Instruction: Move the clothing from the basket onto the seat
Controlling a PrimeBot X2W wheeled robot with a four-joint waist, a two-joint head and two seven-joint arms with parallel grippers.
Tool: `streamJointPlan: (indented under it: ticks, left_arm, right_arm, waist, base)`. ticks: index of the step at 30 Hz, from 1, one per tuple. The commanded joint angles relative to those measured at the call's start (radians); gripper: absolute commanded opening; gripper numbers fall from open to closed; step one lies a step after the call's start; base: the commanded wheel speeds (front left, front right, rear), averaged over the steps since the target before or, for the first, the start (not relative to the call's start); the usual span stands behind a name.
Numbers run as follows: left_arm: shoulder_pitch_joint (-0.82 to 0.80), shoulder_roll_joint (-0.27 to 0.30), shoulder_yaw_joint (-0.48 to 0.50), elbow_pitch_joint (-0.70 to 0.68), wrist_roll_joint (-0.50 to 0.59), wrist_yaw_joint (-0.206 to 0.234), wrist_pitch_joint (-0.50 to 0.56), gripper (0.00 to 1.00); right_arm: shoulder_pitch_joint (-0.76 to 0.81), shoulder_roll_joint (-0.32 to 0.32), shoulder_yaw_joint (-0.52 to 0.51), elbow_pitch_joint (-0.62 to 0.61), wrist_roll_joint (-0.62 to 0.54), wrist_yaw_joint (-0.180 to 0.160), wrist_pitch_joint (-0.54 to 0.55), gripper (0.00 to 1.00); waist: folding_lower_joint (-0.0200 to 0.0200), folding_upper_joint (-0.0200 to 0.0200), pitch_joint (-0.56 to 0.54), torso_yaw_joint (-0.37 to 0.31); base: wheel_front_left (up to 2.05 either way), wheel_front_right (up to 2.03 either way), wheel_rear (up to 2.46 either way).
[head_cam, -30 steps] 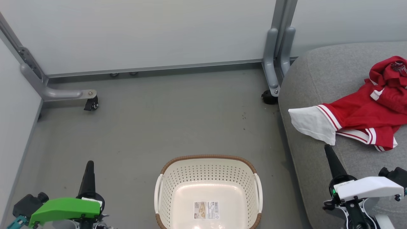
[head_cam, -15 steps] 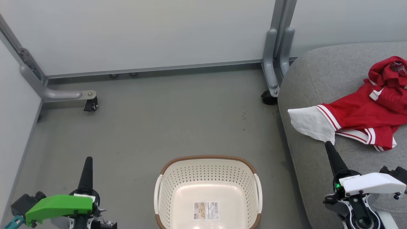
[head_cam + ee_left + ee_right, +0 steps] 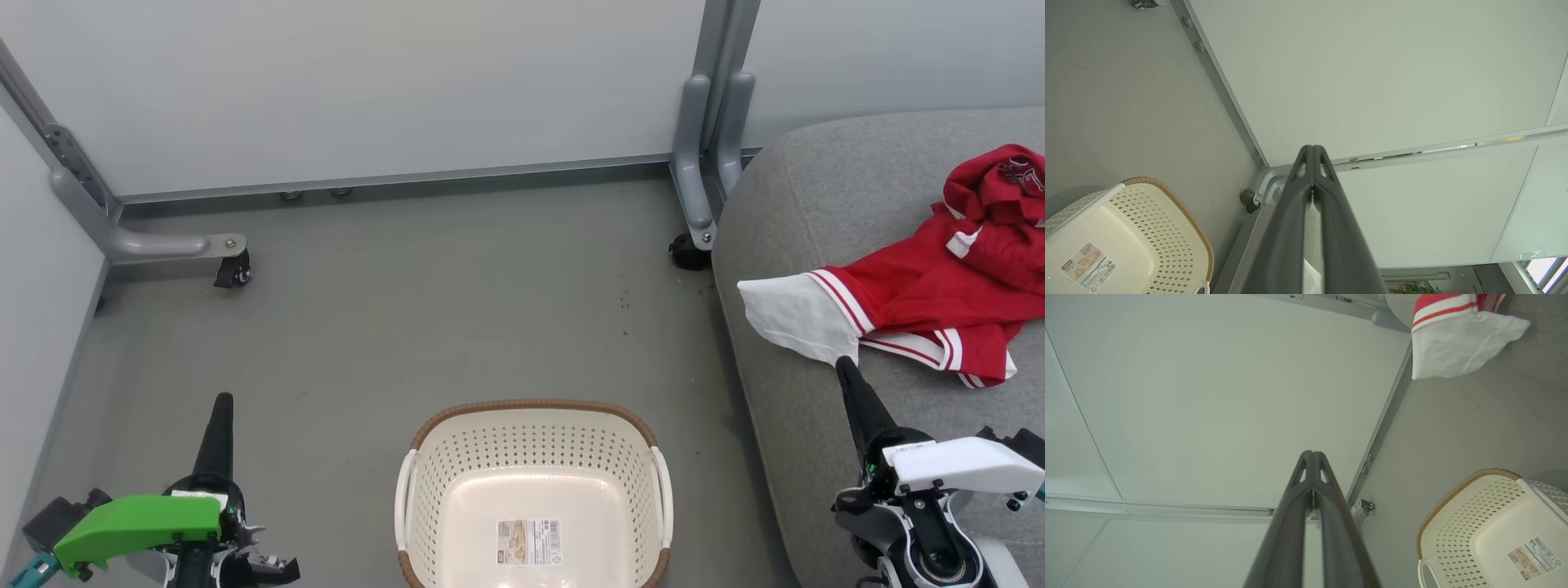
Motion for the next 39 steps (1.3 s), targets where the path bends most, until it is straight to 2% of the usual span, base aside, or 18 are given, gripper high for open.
streamJointPlan:
  ticks: [1,27,39]
  left_arm:
    - [-0.023,0.002,0.005,0.0,-0.019,-0.007,0.008,0.0]
    - [-0.045,-0.006,0.033,0.009,-0.198,-0.02,0.055,0.0]
    - [-0.043,-0.006,0.033,0.009,-0.197,-0.02,0.056,0.0]
  right_arm:
    - [-0.013,-0.005,-0.005,0.002,0.022,0.0,0.007,0.0]
    - [-0.046,0.001,-0.024,0.048,0.2,0.0,0.034,0.0]
    - [-0.045,0.005,-0.029,0.048,0.193,0.0,0.036,0.0]
  waist:
    - [0.0,0.0,0.0,0.0]
    - [0.0,0.0,-0.005,-0.004]
    - [0.0,0.0,-0.005,-0.005]
  base:
    - [0.0,0.0,0.0]
    - [0.0,0.0,0.0]
    - [0.0,0.0,0.0]
